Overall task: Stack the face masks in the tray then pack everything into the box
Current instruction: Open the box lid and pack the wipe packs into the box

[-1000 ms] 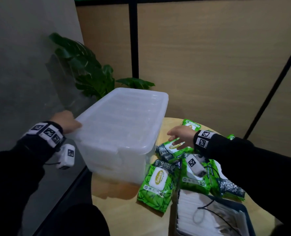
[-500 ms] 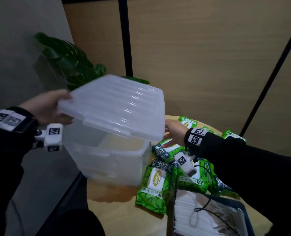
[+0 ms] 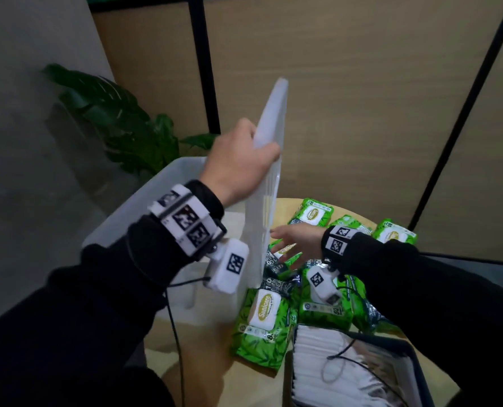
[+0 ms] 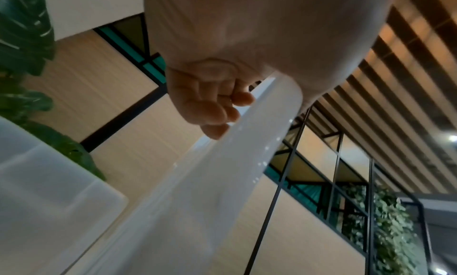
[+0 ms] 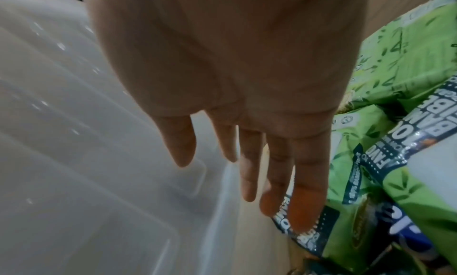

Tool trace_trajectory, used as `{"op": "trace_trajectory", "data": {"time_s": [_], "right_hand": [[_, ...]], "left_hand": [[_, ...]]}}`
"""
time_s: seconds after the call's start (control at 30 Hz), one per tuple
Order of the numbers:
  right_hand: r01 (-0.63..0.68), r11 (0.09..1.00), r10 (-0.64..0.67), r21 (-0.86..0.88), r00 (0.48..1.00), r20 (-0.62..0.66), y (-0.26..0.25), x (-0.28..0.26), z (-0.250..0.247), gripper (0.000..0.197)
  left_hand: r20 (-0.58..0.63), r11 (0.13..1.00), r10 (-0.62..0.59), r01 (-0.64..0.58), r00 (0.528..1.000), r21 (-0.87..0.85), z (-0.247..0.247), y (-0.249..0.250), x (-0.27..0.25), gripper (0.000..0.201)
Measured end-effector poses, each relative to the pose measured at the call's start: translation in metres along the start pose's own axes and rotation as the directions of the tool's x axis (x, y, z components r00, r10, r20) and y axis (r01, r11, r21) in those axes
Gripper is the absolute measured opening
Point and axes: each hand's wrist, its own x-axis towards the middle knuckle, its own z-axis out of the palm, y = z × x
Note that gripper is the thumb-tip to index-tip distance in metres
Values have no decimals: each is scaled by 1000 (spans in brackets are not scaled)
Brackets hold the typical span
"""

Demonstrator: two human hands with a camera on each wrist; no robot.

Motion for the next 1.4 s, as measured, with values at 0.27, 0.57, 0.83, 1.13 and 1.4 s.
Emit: {"op": "trace_trajectory", "data": {"time_s": [0.27,0.57,0.83,1.13,1.4], "right_hand": [[-42,447,-114,-894,988,-103,4,61,-8,77],[76,-66,-109,-995,991,83,20,105,-9,121],[278,37,-336,-960,908,250,35,64,-34,88],[358,660,-540,-661,837,-86,49,10,-84,114],[473,815,-568,-334,768,-297,57,-8,-89,101]], "left_hand": [[68,998,-25,29,997,-62,33,-30,0,24],[57,942,-174,183,983,-281,44,-67,18,20],[12,906,-185,176,983,-385,17,-46,37,25],[-90,916,-207,160,974,-369,26,-21,69,19],[13,871,-367,348,930,-347,100,-42,42,24]]}}
